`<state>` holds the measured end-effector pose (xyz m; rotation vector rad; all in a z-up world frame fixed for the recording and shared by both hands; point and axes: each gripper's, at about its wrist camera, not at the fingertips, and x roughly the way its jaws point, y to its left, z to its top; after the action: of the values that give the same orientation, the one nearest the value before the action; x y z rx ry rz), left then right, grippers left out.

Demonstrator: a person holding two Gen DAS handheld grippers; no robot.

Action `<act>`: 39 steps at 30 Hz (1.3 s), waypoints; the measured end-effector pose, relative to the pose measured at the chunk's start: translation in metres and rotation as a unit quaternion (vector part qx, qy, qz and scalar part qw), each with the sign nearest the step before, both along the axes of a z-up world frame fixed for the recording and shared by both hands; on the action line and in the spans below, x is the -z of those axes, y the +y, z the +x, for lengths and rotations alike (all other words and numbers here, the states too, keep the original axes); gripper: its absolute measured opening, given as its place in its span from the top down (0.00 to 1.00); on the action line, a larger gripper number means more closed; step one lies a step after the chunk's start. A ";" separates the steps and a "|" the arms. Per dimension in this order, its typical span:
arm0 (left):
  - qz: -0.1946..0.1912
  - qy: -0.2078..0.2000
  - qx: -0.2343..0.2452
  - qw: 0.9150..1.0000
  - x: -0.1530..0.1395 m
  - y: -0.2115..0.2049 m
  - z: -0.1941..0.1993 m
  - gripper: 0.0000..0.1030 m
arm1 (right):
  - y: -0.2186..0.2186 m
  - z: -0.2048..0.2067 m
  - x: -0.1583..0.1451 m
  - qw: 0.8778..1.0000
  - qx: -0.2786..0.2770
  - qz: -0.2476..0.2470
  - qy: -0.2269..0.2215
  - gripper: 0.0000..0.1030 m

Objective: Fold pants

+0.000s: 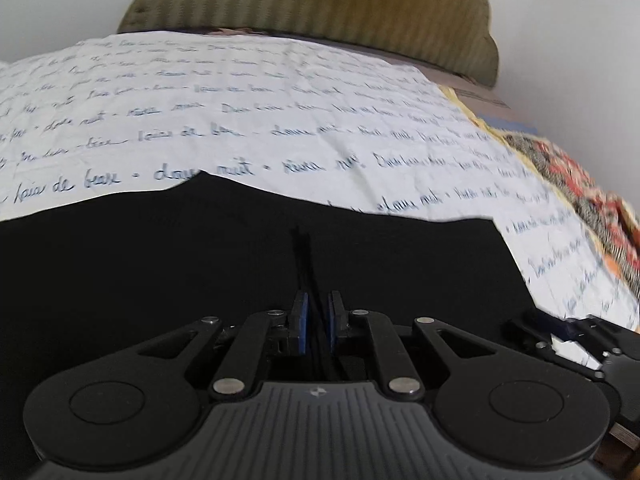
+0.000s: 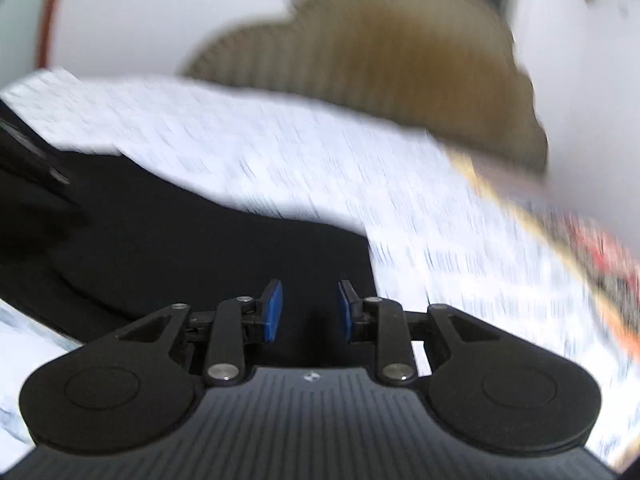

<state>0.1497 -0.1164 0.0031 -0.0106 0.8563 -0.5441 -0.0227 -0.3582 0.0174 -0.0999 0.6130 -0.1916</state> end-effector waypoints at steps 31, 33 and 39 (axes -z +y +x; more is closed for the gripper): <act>0.126 -0.127 -0.044 0.983 -0.008 0.025 -0.050 0.29 | 0.019 0.065 -0.030 0.998 -0.034 -0.016 -0.045 0.51; 0.142 -0.139 -0.074 0.977 -0.012 0.051 -0.052 0.29 | 0.052 0.054 -0.039 0.995 -0.066 -0.028 -0.070 0.41; 0.177 -0.077 -0.145 0.970 0.005 0.128 -0.029 0.19 | 0.161 0.040 -0.032 0.972 -0.154 -0.158 -0.081 0.22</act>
<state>0.1207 0.0111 -0.0021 0.2269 0.7723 -0.1110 0.0172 -0.1967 0.0490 -0.4803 0.3940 0.0067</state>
